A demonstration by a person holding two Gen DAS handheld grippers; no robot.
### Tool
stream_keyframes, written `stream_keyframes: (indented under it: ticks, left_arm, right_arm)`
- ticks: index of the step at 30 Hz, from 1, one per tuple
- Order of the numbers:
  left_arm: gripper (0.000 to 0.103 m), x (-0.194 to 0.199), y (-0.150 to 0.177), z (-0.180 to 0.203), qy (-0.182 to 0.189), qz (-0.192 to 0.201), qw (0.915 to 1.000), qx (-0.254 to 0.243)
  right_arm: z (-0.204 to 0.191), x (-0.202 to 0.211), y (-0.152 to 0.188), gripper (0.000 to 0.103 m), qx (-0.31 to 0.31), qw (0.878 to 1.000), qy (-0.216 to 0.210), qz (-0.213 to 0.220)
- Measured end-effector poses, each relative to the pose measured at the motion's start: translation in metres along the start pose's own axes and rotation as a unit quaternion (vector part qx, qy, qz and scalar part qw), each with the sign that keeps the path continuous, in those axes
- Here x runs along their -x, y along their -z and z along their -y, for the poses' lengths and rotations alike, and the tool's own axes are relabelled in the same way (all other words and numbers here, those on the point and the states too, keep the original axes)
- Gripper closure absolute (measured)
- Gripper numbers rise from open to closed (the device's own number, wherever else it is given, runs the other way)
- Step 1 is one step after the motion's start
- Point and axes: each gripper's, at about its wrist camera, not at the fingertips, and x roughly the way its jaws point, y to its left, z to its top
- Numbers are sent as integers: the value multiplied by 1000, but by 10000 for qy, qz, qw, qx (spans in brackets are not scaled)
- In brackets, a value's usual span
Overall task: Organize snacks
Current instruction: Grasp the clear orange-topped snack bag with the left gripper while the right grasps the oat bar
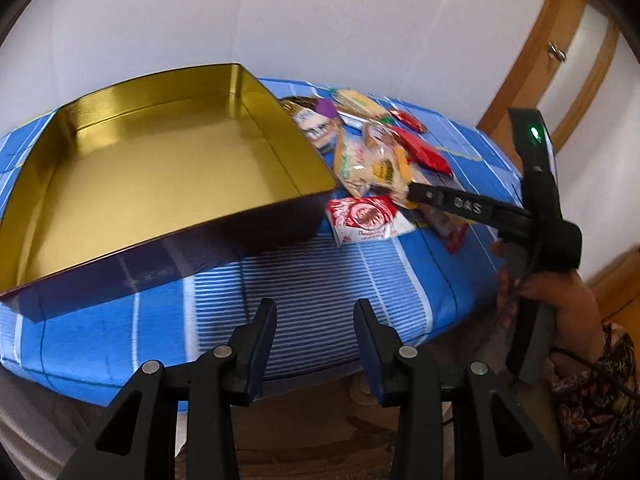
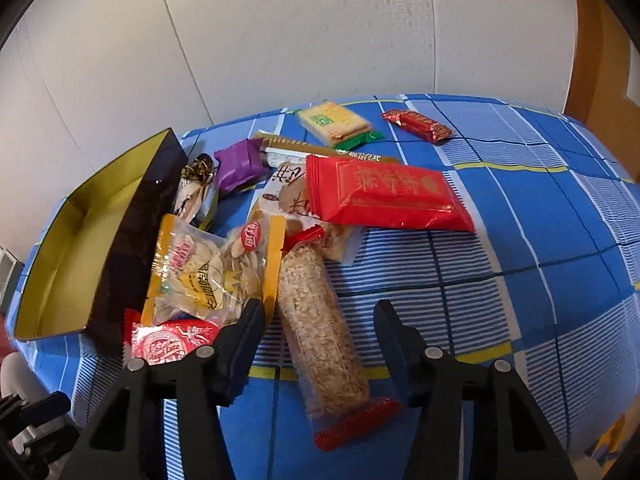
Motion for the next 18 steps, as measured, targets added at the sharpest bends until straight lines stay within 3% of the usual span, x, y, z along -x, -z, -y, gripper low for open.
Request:
stream_keyframes:
  ticks: [2, 5, 14, 18]
  left_arm:
    - [63, -5, -1, 5, 59, -75, 9999, -142]
    - [63, -12, -4, 12, 113, -106, 9993, -335]
    - [63, -32, -21, 34, 64, -217, 9965, -803]
    - [63, -35, -31, 54, 126, -153, 9943, -1048]
  right_arm:
    - [2, -1, 1, 51, -42, 10000, 6, 3]
    - [10, 3, 2, 65, -190, 9998, 97, 56]
    - [50, 20, 14, 74, -963, 9937, 394, 410]
    - [52, 20, 14, 74, -1011, 9929, 407, 481]
